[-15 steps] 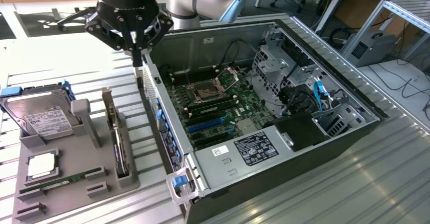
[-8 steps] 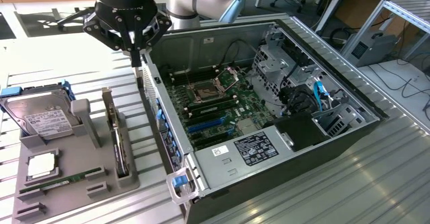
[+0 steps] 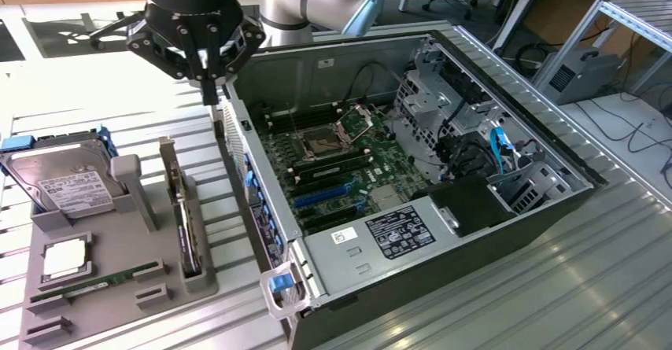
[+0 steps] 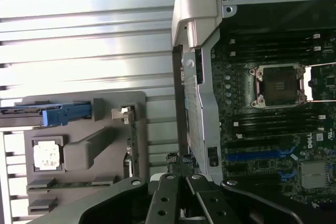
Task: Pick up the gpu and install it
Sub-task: 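Reach for the gpu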
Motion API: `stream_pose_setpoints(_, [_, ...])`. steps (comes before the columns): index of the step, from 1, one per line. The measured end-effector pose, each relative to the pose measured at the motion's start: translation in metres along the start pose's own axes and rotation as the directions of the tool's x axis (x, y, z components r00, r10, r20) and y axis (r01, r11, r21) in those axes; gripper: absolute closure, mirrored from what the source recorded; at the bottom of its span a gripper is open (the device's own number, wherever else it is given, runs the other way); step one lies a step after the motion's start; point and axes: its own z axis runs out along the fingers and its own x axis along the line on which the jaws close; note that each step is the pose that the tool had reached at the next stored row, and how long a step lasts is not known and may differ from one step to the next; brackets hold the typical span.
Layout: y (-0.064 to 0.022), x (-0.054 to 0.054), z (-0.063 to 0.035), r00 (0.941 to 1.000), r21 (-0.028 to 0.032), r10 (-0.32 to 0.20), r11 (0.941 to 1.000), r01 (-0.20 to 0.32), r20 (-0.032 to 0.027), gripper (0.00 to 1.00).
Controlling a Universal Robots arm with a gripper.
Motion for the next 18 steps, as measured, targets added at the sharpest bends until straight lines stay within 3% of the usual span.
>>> stream_pose_setpoints(18, [-0.0006,0.0082,-0.0002,1.0,0.0003,0.0,1.0,0.0,0.0,0.89])
